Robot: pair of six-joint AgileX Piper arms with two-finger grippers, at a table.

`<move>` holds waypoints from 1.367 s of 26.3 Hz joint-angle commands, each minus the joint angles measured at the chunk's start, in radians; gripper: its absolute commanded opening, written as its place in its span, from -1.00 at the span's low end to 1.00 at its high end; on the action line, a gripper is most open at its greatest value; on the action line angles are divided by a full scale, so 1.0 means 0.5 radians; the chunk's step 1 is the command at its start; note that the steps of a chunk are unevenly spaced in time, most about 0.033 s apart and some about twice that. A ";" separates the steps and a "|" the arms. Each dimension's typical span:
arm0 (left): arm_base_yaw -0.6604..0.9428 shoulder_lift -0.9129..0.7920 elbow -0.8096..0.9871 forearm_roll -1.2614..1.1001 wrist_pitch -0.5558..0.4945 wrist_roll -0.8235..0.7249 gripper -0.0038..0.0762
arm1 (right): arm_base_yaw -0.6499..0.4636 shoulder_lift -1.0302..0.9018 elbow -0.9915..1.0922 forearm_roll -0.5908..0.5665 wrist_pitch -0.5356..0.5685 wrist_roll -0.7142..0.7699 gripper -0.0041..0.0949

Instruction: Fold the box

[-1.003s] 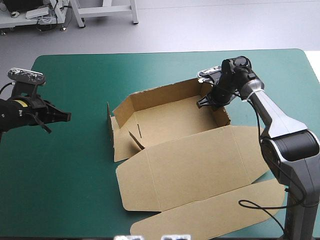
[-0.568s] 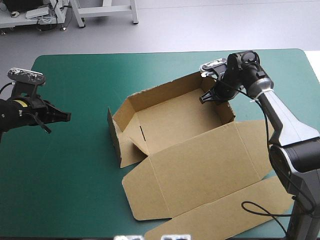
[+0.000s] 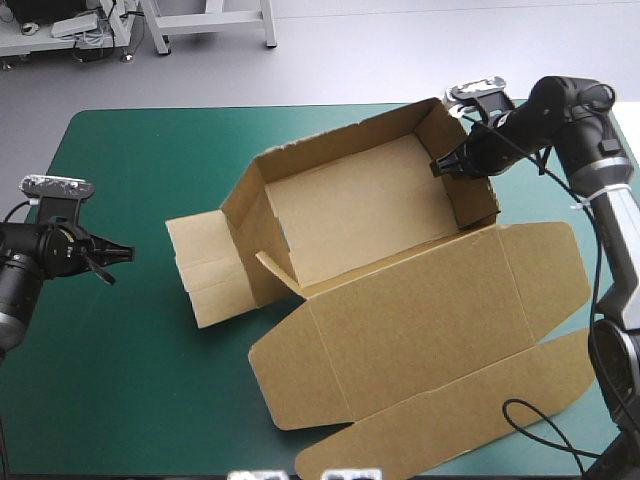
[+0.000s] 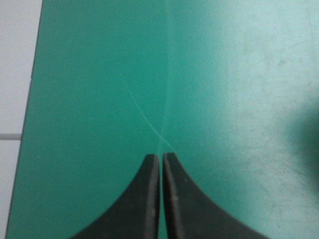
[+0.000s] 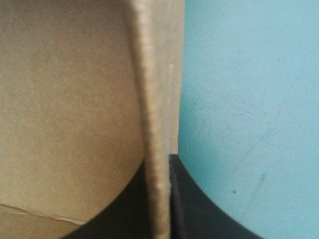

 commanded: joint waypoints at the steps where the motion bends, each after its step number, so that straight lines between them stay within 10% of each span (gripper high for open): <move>1: 0.039 -0.014 0.144 -0.055 -0.415 -0.091 -0.88 | -0.178 -0.161 -0.054 0.349 0.003 -0.108 -0.95; 8: 0.039 0.101 0.257 -0.386 -0.884 -0.066 -0.88 | -0.269 -0.225 -0.054 0.377 0.003 -0.148 -0.95; 17: 0.039 0.316 0.257 -1.714 -0.891 1.004 -0.88 | -0.269 -0.238 -0.054 0.545 0.003 -0.205 -0.95; 26: 0.039 0.420 0.257 -3.003 -0.520 2.103 -0.88 | -0.269 -0.238 -0.054 0.570 0.003 -0.210 -0.95; 36: 0.039 0.599 0.253 -3.425 0.081 2.413 -0.88 | -0.269 -0.238 -0.054 0.630 0.003 -0.210 -0.95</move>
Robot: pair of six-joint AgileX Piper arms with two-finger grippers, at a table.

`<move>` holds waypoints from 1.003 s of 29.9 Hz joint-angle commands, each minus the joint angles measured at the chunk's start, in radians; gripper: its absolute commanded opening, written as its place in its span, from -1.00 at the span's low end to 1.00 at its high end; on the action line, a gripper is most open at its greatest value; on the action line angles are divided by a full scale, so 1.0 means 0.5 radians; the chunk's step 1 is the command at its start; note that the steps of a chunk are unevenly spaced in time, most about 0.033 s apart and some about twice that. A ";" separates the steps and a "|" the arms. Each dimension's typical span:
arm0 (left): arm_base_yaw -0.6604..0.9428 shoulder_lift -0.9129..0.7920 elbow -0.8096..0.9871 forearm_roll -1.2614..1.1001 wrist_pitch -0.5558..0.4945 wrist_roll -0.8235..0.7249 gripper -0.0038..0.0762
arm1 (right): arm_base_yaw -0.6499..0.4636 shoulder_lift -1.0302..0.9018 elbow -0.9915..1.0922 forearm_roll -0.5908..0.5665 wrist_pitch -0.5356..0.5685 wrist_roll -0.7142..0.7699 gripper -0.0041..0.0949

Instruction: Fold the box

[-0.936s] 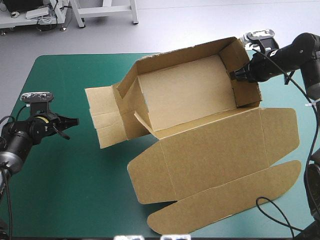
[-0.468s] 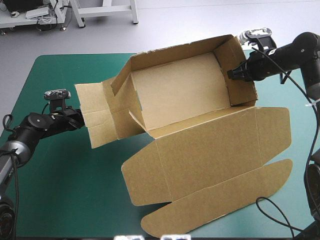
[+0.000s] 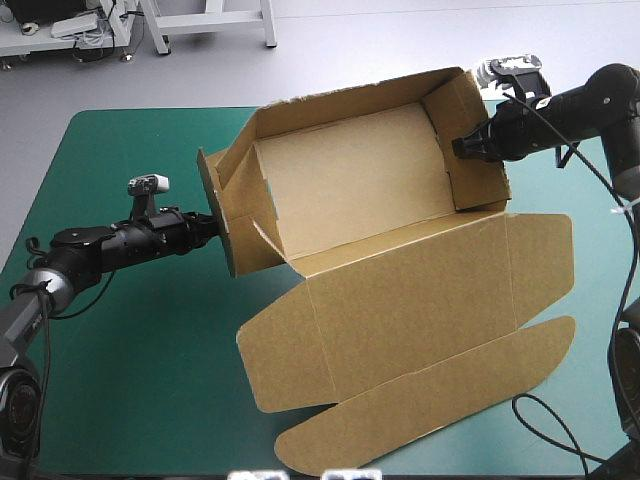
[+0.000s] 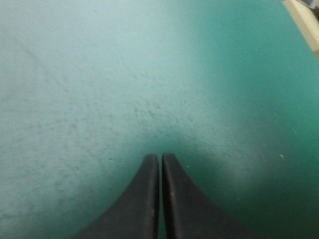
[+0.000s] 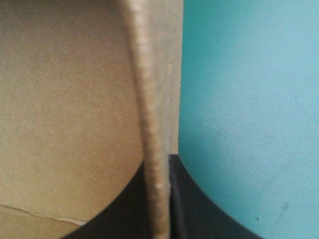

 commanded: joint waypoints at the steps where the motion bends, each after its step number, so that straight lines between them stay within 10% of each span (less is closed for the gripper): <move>1: 0.002 -0.027 -0.052 -0.223 0.285 0.084 -0.88 | -0.019 -0.121 -0.054 0.126 0.003 0.007 -0.95; 15: 0.002 -0.007 -0.142 -0.514 1.044 0.128 -0.88 | -0.019 -0.121 -0.054 -0.139 -0.016 0.047 -0.95; 30: -0.002 -0.012 -0.280 -0.584 1.044 -0.139 -0.88 | -0.019 -0.077 -0.054 -0.250 -0.142 0.092 -0.95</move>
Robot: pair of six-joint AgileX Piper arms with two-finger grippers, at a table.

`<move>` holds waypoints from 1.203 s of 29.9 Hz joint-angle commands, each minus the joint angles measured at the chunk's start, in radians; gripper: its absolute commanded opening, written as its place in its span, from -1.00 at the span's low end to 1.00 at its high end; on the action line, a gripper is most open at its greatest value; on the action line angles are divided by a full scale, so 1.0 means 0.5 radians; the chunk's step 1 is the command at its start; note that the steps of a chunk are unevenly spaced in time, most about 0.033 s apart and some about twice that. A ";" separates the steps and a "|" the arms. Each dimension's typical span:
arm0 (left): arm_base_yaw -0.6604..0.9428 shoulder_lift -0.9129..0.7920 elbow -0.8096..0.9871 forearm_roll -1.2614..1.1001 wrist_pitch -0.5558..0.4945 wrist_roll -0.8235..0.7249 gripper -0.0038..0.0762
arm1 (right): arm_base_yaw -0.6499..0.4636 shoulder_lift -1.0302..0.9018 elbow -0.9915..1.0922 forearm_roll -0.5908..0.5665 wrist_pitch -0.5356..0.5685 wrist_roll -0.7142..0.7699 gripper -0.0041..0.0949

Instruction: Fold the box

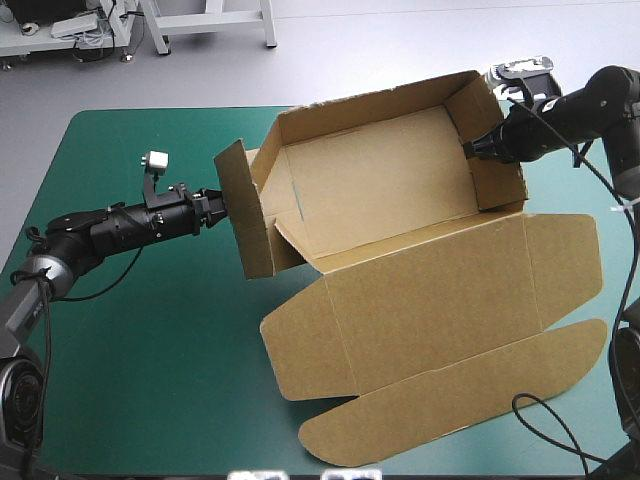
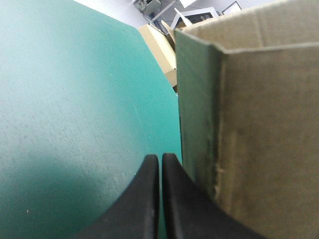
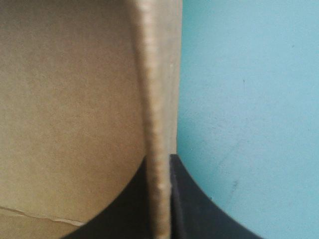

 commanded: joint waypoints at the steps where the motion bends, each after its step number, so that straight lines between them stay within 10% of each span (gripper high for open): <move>1: -0.002 -0.078 -0.106 -0.153 0.258 -0.064 -0.88 | -0.016 -0.068 -0.054 0.057 -0.099 0.020 -0.95; 24: -0.241 -0.091 -0.365 -0.131 0.258 -0.232 -0.86 | -0.011 -0.025 -0.058 0.078 -0.306 0.084 -0.95; 36: -0.241 -0.100 -0.464 -0.135 0.258 -0.349 0.17 | -0.001 -0.025 -0.058 0.094 -0.352 0.107 -0.95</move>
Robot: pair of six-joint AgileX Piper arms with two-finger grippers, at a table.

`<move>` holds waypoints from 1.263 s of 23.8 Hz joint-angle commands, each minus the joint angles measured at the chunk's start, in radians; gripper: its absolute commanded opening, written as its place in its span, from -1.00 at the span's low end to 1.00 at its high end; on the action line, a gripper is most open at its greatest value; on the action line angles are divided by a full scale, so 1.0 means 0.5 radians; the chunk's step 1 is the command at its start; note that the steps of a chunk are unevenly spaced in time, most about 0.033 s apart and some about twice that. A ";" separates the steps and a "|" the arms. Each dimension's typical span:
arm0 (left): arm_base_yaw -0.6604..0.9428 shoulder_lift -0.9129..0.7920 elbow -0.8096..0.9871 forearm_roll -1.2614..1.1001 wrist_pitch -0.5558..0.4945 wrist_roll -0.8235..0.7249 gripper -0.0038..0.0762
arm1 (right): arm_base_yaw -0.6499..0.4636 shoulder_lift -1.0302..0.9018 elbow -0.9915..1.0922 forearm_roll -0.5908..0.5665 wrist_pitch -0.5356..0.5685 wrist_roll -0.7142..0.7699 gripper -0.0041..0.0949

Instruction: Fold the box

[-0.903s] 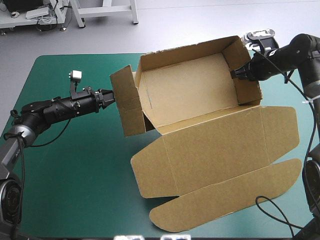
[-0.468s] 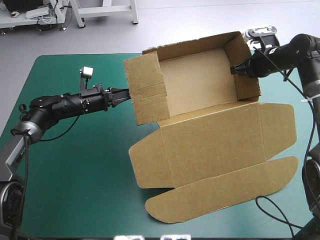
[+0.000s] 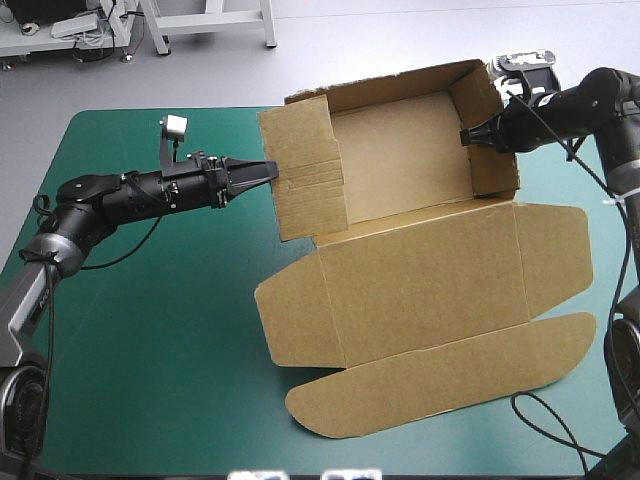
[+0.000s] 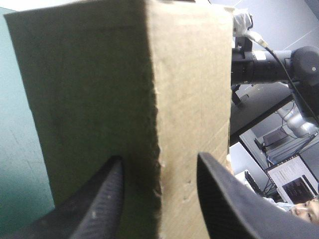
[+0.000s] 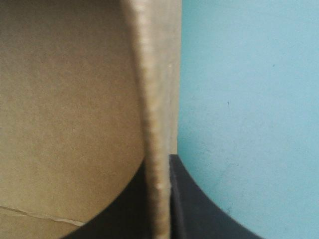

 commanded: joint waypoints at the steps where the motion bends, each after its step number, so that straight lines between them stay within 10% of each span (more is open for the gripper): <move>1: -0.013 -0.092 -0.065 -0.162 0.225 -0.015 0.22 | 0.008 -0.089 -0.058 0.090 -0.132 0.027 -0.95; 15: -0.098 -0.092 -0.065 -0.027 0.198 -0.044 0.30 | 0.308 -0.089 -0.058 -0.209 -0.325 0.223 -0.95; 21: -0.098 -0.200 -0.238 0.635 -0.436 -0.462 0.28 | 0.372 -0.089 -0.058 -0.234 -0.409 0.367 -0.95; 30: -0.374 -0.234 -0.532 1.510 -0.837 -1.038 0.19 | 0.372 -0.089 -0.058 0.019 -0.439 0.404 -0.95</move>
